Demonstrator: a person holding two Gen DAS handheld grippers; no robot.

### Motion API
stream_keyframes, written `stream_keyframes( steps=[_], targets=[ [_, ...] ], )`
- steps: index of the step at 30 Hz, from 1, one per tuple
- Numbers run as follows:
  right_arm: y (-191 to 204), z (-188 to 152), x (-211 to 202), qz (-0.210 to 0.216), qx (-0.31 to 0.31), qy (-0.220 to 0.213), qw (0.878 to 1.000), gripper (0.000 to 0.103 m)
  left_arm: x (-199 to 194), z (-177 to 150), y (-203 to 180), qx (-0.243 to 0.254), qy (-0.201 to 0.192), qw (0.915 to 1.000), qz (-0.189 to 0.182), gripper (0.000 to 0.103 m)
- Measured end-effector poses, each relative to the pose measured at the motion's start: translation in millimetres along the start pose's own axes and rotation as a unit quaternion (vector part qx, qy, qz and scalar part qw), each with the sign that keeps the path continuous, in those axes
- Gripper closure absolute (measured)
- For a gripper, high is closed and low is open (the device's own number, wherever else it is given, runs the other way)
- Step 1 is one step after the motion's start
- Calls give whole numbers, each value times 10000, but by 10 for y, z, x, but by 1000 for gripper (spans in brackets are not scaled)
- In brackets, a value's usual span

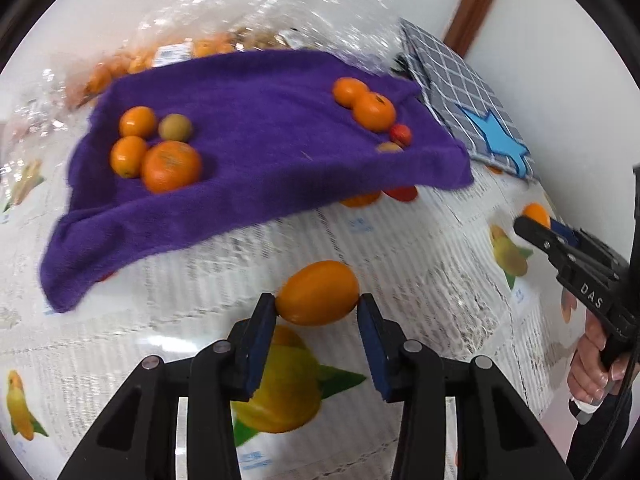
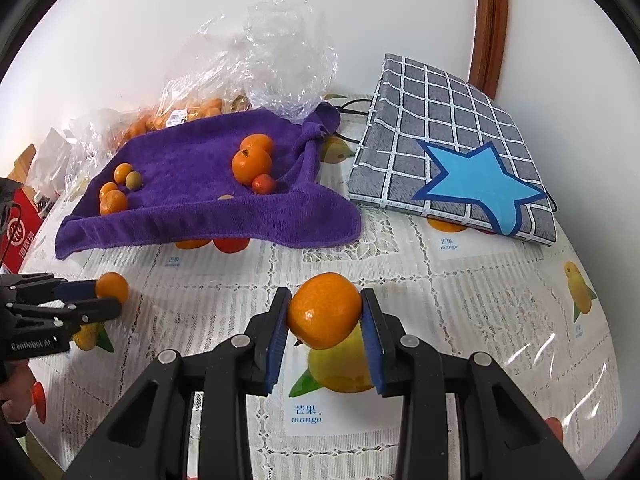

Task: Organize fruits
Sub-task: 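Grasp an oval kumquat with the left gripper while the right carries its orange, then place the kumquat and orange onto the towel with both grippers and open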

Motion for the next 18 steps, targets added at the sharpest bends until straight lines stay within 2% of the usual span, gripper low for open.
stream_keyframes(
  steps=[11,18],
  targets=[
    [126,322,-59,73,-91,-265,9996,69,-525,350,596,-656,-604,9947,521,63],
    [341,655,53,228,-226,-377,9988,69,-657,601,864,-898,-835,9896,746,63]
  ],
)
Point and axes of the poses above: each gripper's, at about its wrist camera, not at the fingertips, and x roughly the way its jaws point, y to its left, z to its top, the point moved 3 cm from there along x, roughly the way its jaws point, and after that the axes turned 1 degree about z, right-handed, at the moved point
